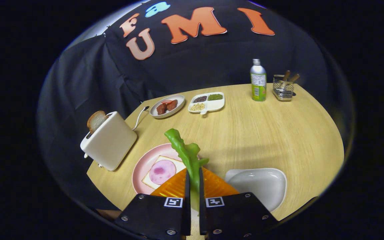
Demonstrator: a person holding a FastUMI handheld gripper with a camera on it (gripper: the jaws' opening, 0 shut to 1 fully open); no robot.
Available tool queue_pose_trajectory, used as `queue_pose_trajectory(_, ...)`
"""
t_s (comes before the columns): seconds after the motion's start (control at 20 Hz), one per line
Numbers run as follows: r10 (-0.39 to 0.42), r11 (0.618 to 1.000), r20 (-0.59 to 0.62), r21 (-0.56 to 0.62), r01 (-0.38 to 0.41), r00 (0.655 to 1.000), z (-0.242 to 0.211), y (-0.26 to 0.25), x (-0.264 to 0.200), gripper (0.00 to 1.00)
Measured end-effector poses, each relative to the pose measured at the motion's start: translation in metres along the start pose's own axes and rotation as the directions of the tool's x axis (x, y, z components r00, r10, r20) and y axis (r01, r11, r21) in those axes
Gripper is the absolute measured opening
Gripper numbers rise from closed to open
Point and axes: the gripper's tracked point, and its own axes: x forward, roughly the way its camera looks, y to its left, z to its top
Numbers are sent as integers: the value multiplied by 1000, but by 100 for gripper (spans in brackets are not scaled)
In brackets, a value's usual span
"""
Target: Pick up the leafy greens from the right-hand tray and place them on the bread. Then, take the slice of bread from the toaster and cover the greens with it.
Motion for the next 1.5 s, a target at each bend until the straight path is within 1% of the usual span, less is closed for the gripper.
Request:
queue_pose_trajectory(0.15, 8, 1000, 0, -29, -8, 1000, 3, 14, 18, 11)
queue_pose_trajectory(0.25, 0, 999, -1, -48, 0, 1000, 3, 19, 29, 10)
queue_pose_trajectory(0.35, -3, 998, -22, -70, 1, 1000, -2, 25, 38, 11)
queue_pose_trajectory(0.65, 55, 996, -92, -70, -62, 994, -19, 49, 57, 12)
queue_pose_trajectory(0.7, 66, 995, -98, -68, -73, 993, -21, 54, 58, 14)
queue_pose_trajectory(0.75, 77, 994, -101, -71, -84, 992, -22, 60, 61, 19)
queue_pose_trajectory(0.8, 77, 993, -107, -83, -86, 991, -24, 63, 63, 22)
queue_pose_trajectory(0.9, 71, 991, -120, -107, -84, 990, -30, 67, 65, 33)
queue_pose_trajectory(0.95, 68, 990, -124, -116, -83, 990, -32, 69, 67, 44)
queue_pose_trajectory(1.0, 67, 989, -127, -120, -83, 990, -32, 71, 68, 47)
queue_pose_trajectory(1.05, 65, 989, -130, -122, -81, 989, -34, 71, 68, 54)
queue_pose_trajectory(1.2, 54, 987, -124, -141, -72, 991, -32, 73, 72, 63)
queue_pose_trajectory(1.25, 46, 986, -122, -153, -64, 991, -33, 73, 73, 68)
queue_pose_trajectory(1.35, 39, 983, -123, -172, -60, 992, -33, 76, 74, 75)
queue_pose_trajectory(1.5, 12, 977, -106, -209, -34, 994, -20, 76, 71, 82)
